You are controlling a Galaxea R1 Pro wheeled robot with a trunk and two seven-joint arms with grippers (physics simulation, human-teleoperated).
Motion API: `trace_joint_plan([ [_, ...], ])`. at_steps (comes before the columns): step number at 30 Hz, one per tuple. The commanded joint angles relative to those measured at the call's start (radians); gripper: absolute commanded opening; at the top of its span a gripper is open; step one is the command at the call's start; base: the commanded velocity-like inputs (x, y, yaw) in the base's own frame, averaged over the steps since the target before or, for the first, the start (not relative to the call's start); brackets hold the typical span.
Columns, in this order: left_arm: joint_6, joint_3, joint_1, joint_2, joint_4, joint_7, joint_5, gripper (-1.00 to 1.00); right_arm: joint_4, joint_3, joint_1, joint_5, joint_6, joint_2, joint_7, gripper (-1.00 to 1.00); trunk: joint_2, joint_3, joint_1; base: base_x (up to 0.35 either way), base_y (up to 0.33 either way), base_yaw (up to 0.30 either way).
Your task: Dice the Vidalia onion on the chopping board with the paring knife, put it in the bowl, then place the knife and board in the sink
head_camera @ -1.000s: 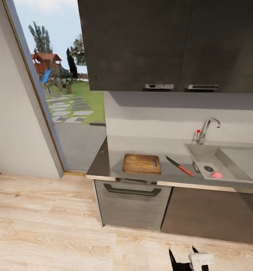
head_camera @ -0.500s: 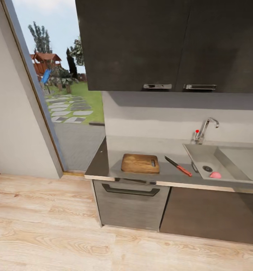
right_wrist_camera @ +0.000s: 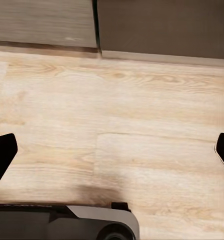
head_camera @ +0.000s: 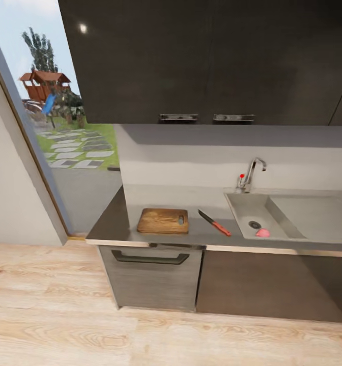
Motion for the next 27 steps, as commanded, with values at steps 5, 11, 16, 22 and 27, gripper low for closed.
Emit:
trace_joint_plan([
  [5, -0.001, -0.002, 0.0, 0.001, -0.001, 0.0, 0.0, 1.0, -0.001, 0.001, 0.0, 0.001, -0.002, 0.0, 0.002, 1.0, -0.002, -0.002, 0.001, 0.0, -0.314, -0.001],
  [11, -0.001, -0.002, 0.0, 0.001, -0.001, 0.0, 0.0, 1.0, -0.001, 0.001, 0.0, 0.001, -0.002, 0.001, 0.001, 1.0, -0.002, -0.002, 0.001, 0.0, -0.315, 0.0],
  [16, -0.001, -0.002, 0.001, 0.001, 0.0, 0.0, 0.0, 1.0, -0.001, 0.001, 0.0, 0.001, -0.002, 0.001, 0.001, 1.0, -0.002, -0.002, 0.001, 0.0, -0.316, 0.0],
  [22, -0.001, -0.002, 0.0, 0.001, 0.0, 0.0, 0.0, 1.0, 0.0, 0.001, 0.0, 0.001, -0.002, 0.001, 0.001, 1.0, -0.002, -0.002, 0.001, 0.0, -0.316, 0.0],
  [27, -0.001, -0.002, 0.0, 0.001, 0.0, 0.0, 0.0, 1.0, 0.002, 0.001, 0.0, 0.001, -0.002, 0.001, 0.001, 1.0, -0.002, -0.002, 0.001, 0.0, -0.316, 0.0],
])
